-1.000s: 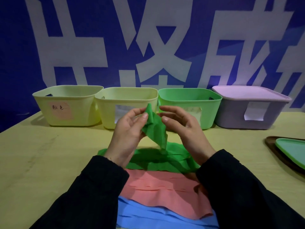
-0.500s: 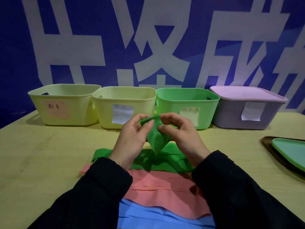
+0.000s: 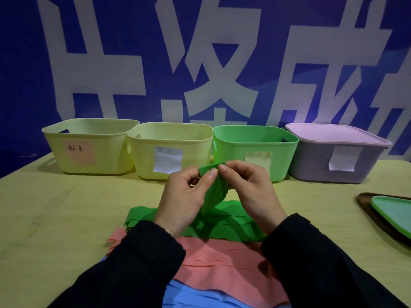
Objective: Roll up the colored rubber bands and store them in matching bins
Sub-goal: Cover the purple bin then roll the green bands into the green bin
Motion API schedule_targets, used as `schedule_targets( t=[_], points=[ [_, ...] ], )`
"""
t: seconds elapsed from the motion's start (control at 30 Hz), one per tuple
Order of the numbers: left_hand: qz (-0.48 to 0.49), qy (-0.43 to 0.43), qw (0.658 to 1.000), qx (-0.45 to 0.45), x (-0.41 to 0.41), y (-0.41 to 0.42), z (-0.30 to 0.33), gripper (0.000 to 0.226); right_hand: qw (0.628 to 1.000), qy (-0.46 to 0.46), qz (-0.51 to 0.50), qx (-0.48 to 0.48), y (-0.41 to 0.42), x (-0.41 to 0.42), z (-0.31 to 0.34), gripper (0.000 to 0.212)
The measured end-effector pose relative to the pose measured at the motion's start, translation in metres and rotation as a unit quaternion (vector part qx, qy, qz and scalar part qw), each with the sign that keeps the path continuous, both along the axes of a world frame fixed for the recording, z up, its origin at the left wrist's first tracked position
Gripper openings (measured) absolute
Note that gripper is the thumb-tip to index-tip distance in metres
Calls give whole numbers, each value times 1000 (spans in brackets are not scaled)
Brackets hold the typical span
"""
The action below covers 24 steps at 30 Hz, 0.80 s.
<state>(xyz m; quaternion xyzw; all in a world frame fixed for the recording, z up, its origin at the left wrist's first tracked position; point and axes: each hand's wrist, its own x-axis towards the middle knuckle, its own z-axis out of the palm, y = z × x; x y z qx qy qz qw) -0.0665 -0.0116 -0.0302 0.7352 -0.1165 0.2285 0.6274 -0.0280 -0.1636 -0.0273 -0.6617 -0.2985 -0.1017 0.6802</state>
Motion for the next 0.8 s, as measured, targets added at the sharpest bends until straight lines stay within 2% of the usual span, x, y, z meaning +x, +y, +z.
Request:
schedule_targets(
  t=[0.1,0.27,0.37,0.43,0.67,0.8],
  points=[
    [29,-19,999,-6,1,2,-1,48,1000,17,4,19,1,0,1,14],
    [39,-43,998,-23,2,5,1,58,999,34,16,32,1,-1,2,19],
    [34,-42,998,-12,2,5,1,73,998,35,25,40,2,-1,2,17],
    [31,-44,998,-19,-1,3,3,65,999,30,22,30,2,-1,2,14],
    [-1,-21,999,-44,-2,3,3,13,999,40,-7,21,0,2,2,18],
    [10,-12,997,-79,0,3,2,12,1000,25,-11,2,3,-4,4,24]
  ],
)
